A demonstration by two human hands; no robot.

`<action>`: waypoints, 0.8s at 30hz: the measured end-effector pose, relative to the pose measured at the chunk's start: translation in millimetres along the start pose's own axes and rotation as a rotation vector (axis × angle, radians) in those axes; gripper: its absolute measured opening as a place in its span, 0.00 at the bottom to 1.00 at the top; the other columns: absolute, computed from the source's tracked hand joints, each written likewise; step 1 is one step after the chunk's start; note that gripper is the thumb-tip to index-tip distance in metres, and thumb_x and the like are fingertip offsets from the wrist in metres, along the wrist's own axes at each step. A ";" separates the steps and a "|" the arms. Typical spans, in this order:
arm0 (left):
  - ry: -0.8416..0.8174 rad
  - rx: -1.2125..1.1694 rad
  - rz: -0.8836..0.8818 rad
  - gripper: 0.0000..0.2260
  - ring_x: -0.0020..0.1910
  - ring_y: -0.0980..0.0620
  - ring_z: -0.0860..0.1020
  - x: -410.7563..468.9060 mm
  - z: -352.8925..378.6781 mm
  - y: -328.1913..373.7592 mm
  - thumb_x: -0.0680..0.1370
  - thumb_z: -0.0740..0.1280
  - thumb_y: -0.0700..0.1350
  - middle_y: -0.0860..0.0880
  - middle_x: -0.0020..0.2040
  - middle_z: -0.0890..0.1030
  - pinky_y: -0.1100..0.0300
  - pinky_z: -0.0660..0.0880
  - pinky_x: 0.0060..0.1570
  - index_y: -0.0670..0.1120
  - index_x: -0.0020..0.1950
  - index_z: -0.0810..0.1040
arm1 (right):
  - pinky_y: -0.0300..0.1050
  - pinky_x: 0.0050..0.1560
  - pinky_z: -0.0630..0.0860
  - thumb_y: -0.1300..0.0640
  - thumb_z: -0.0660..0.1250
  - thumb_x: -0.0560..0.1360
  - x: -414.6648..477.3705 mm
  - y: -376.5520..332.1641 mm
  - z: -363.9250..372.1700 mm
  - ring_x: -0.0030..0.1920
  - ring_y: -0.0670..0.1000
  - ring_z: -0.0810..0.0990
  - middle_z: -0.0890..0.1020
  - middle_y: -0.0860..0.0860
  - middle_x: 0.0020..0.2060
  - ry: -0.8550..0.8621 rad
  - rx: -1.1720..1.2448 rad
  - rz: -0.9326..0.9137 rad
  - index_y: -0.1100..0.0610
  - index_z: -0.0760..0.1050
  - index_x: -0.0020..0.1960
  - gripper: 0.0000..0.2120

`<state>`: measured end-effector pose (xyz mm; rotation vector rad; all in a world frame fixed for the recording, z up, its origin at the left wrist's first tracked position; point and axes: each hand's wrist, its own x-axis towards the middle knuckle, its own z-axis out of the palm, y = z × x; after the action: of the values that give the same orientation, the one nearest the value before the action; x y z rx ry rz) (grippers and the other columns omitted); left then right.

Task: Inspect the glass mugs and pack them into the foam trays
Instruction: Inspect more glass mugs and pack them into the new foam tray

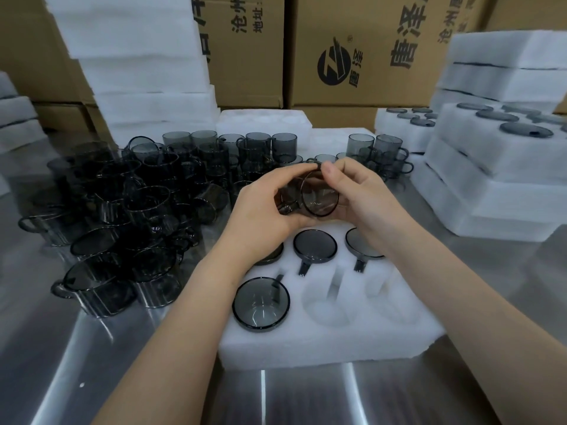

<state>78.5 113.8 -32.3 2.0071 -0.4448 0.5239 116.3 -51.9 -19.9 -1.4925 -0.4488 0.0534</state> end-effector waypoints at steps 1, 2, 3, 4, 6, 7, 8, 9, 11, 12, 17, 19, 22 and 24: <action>0.012 -0.025 -0.011 0.32 0.62 0.63 0.75 0.4 0.0 -0.4 0.65 0.80 0.37 0.58 0.61 0.79 0.67 0.70 0.63 0.55 0.66 0.77 | 0.56 0.44 0.82 0.53 0.64 0.80 -0.1 -0.8 -1.6 0.40 0.53 0.82 0.83 0.53 0.41 -0.029 0.021 0.010 0.55 0.73 0.41 0.10; 0.025 -0.057 -0.017 0.31 0.60 0.63 0.76 0.6 -0.4 -0.8 0.65 0.80 0.36 0.58 0.60 0.80 0.68 0.70 0.61 0.53 0.65 0.77 | 0.58 0.47 0.81 0.54 0.63 0.80 -0.1 -1.3 -3.9 0.43 0.55 0.82 0.83 0.54 0.44 -0.057 0.036 0.020 0.55 0.76 0.43 0.08; 0.038 -0.092 -0.021 0.31 0.59 0.64 0.77 1.0 -0.7 -1.3 0.65 0.79 0.35 0.59 0.58 0.80 0.70 0.71 0.59 0.53 0.64 0.77 | 0.60 0.50 0.79 0.54 0.63 0.79 0.0 -1.8 -6.4 0.45 0.57 0.82 0.83 0.55 0.47 -0.090 0.057 0.032 0.55 0.78 0.48 0.07; 0.051 -0.126 -0.028 0.30 0.57 0.64 0.77 1.2 -1.2 -1.6 0.65 0.79 0.34 0.59 0.57 0.81 0.71 0.71 0.57 0.53 0.64 0.77 | 0.59 0.52 0.79 0.55 0.63 0.78 0.3 -2.2 -9.1 0.47 0.58 0.81 0.83 0.56 0.49 -0.125 0.076 0.042 0.56 0.79 0.53 0.09; 0.077 -0.169 -0.037 0.29 0.56 0.64 0.78 1.1 -2.2 -2.1 0.65 0.78 0.33 0.59 0.55 0.82 0.72 0.72 0.55 0.53 0.63 0.77 | 0.54 0.51 0.78 0.55 0.63 0.76 0.5 -2.2 -12.9 0.47 0.58 0.80 0.81 0.58 0.53 -0.197 0.097 0.052 0.59 0.75 0.65 0.19; 0.087 -0.179 -0.038 0.29 0.55 0.64 0.79 1.4 -2.8 -2.4 0.66 0.78 0.33 0.59 0.55 0.82 0.72 0.72 0.54 0.54 0.62 0.77 | 0.52 0.50 0.78 0.56 0.64 0.75 0.4 -1.8 -13.8 0.48 0.59 0.78 0.80 0.59 0.55 -0.220 0.097 0.047 0.60 0.73 0.68 0.22; 0.094 -0.182 -0.040 0.29 0.55 0.64 0.79 1.5 -3.2 -2.8 0.66 0.78 0.33 0.59 0.54 0.82 0.72 0.72 0.54 0.55 0.61 0.77 | 0.51 0.49 0.79 0.58 0.65 0.74 0.2 -1.0 -14.1 0.49 0.59 0.77 0.79 0.59 0.56 -0.231 0.085 0.035 0.61 0.72 0.69 0.24; 0.098 -0.182 -0.043 0.28 0.54 0.64 0.79 1.6 -3.6 -2.9 0.66 0.78 0.33 0.60 0.53 0.83 0.73 0.72 0.54 0.56 0.60 0.78 | 0.49 0.48 0.79 0.59 0.68 0.74 0.5 0.2 -14.1 0.49 0.59 0.77 0.80 0.59 0.56 -0.234 0.060 0.023 0.60 0.72 0.69 0.24; 0.093 -0.176 -0.054 0.27 0.53 0.64 0.80 1.6 -3.9 -3.0 0.66 0.79 0.35 0.60 0.52 0.83 0.71 0.73 0.54 0.57 0.59 0.78 | 0.47 0.47 0.79 0.59 0.74 0.71 1.1 2.6 -13.1 0.48 0.55 0.81 0.83 0.54 0.53 -0.215 -0.021 0.010 0.56 0.75 0.63 0.21; 0.084 -0.168 -0.063 0.27 0.54 0.62 0.80 1.8 -3.8 -3.0 0.66 0.79 0.36 0.59 0.52 0.84 0.68 0.74 0.55 0.56 0.59 0.79 | 0.46 0.46 0.79 0.58 0.75 0.69 1.0 3.7 -11.8 0.48 0.53 0.83 0.84 0.52 0.51 -0.197 -0.069 0.002 0.53 0.76 0.60 0.20; 0.043 -0.072 -0.042 0.28 0.56 0.61 0.79 0.0 -0.7 -0.3 0.64 0.81 0.45 0.57 0.55 0.83 0.63 0.75 0.58 0.55 0.63 0.80 | 0.40 0.42 0.79 0.50 0.80 0.60 -0.3 7.3 -1.1 0.43 0.43 0.82 0.84 0.48 0.44 -0.073 -0.268 -0.075 0.52 0.71 0.49 0.24; 0.034 -0.017 -0.033 0.30 0.57 0.61 0.79 -0.2 0.1 0.3 0.63 0.81 0.45 0.57 0.57 0.82 0.64 0.74 0.59 0.55 0.64 0.79 | 0.37 0.42 0.78 0.43 0.80 0.57 -1.6 6.9 1.9 0.42 0.41 0.81 0.82 0.49 0.44 -0.013 -0.362 -0.098 0.51 0.70 0.47 0.27; -0.007 0.073 -0.001 0.32 0.59 0.60 0.77 0.3 1.3 -0.5 0.62 0.81 0.40 0.56 0.59 0.81 0.63 0.73 0.61 0.54 0.65 0.78 | 0.33 0.35 0.74 0.42 0.79 0.61 -2.4 6.0 4.8 0.35 0.37 0.77 0.79 0.48 0.38 0.065 -0.404 -0.124 0.52 0.68 0.43 0.24; -0.026 0.112 0.019 0.33 0.58 0.60 0.77 0.1 1.8 -1.4 0.62 0.81 0.39 0.59 0.58 0.81 0.67 0.71 0.59 0.55 0.65 0.78 | 0.35 0.36 0.73 0.45 0.78 0.66 -2.0 4.9 5.1 0.33 0.40 0.76 0.78 0.50 0.35 0.117 -0.404 -0.141 0.53 0.68 0.40 0.21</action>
<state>79.6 112.8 -34.0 2.1209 -0.4601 0.5454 114.0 -47.3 -25.1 -1.8435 -0.4879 -0.2478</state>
